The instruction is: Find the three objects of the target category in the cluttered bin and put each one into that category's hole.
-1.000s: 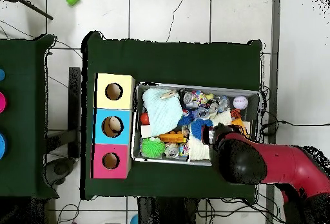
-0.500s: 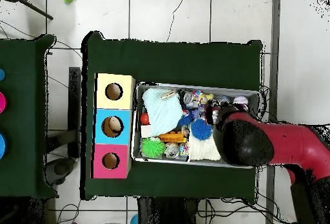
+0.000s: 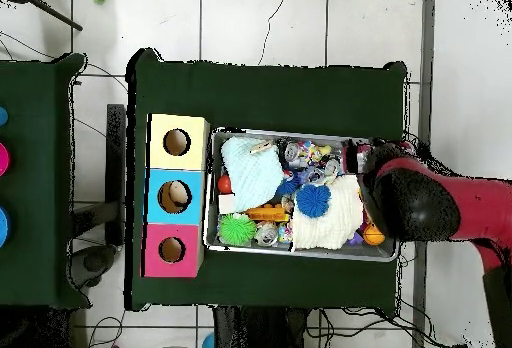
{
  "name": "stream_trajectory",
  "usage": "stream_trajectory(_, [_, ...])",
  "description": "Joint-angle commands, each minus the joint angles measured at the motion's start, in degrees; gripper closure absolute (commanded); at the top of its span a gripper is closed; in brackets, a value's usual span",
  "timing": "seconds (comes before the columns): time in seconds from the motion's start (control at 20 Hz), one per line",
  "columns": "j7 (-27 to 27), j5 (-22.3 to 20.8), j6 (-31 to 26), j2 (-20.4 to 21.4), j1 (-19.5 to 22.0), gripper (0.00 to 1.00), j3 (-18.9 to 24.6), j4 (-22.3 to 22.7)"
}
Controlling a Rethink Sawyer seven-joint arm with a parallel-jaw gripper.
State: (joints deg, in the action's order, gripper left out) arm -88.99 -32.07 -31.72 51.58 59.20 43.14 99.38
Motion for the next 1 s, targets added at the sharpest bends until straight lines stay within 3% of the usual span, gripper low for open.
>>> stream_trajectory(0.05, [21.3, -6.2, -5.1, -5.9, 2.5, 0.0, 4.7, -3.9])
stream_trajectory(0.45, [13.6, -11.1, -0.7, -10.4, 1.7, 0.0, 2.0, -2.5])
stream_trajectory(0.8, [7.9, -15.7, 2.7, -11.7, -0.7, 0.0, -0.1, -1.0])
stream_trajectory(1.0, [6.4, -16.0, 3.1, -12.2, -0.8, 0.0, 0.2, -0.4])
